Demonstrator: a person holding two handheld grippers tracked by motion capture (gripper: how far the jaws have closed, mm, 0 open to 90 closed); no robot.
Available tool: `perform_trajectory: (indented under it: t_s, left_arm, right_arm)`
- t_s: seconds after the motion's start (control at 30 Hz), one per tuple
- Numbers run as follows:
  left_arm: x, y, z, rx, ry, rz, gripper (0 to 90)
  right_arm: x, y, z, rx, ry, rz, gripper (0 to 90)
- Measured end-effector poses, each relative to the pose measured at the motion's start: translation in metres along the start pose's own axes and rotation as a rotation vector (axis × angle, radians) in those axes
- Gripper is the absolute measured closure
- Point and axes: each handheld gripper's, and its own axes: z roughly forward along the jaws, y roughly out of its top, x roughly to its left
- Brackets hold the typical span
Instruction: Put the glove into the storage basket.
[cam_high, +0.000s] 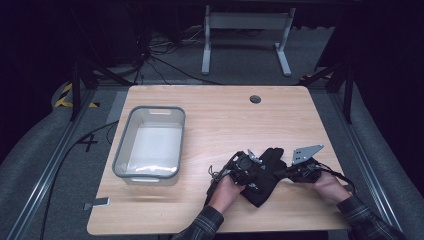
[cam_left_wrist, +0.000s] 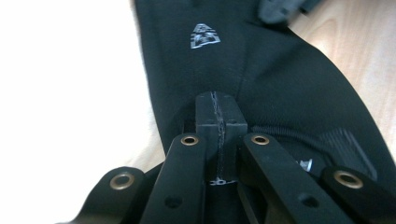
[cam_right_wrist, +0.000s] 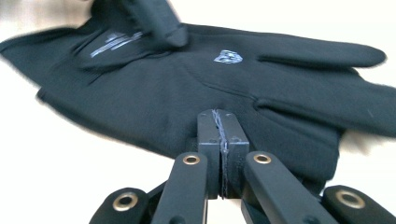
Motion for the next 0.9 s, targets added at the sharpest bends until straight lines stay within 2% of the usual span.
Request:
perform_trajectory:
  t_s: [0.17,0.33,0.43,0.5,0.63,0.73,0.77,0.8,0.83,0.87,0.9]
  left_arm:
    - [0.003,-0.001,-0.002,-0.001,0.007,-0.01,89.8]
    - [0.004,0.002,-0.008,-0.019,-0.006,-0.01,88.6]
    - [0.004,0.004,-0.012,-0.034,-0.014,-0.013,85.2]
    - [0.005,0.007,-0.016,-0.05,-0.031,-0.017,79.2]
    - [0.006,0.012,-0.019,-0.068,-0.039,-0.013,61.5]
    - [0.006,0.017,-0.017,-0.085,-0.059,-0.015,47.8]
    - [0.007,0.019,-0.015,-0.078,-0.068,-0.011,44.6]
    - [0.005,0.022,-0.012,-0.067,-0.073,0.004,36.0]
    - [0.004,0.023,-0.009,-0.061,-0.072,0.004,32.7]
    - [0.004,0.023,-0.009,-0.061,-0.072,0.004,29.7]
    - [0.002,0.025,-0.006,-0.055,-0.066,0.008,29.7]
  right_arm:
    - [0.004,0.001,0.002,-0.011,0.025,-0.002,90.0]
    - [0.004,-0.001,-0.007,-0.039,0.019,0.013,89.2]
    - [0.006,-0.004,-0.013,-0.051,0.004,0.02,83.7]
    - [0.006,-0.009,-0.019,-0.053,-0.017,0.03,78.2]
    - [0.006,-0.022,-0.029,-0.059,-0.065,0.065,61.2]
    - [0.004,-0.037,-0.036,-0.067,-0.108,0.11,48.6]
    - [0.003,-0.042,-0.038,-0.066,-0.122,0.122,45.1]
    - [0.002,-0.05,-0.042,-0.066,-0.156,0.148,37.0]
    - [0.002,-0.053,-0.044,-0.066,-0.176,0.152,33.1]
    - [0.002,-0.053,-0.044,-0.066,-0.176,0.152,33.1]
    - [0.001,-0.057,-0.045,-0.069,-0.198,0.16,30.5]
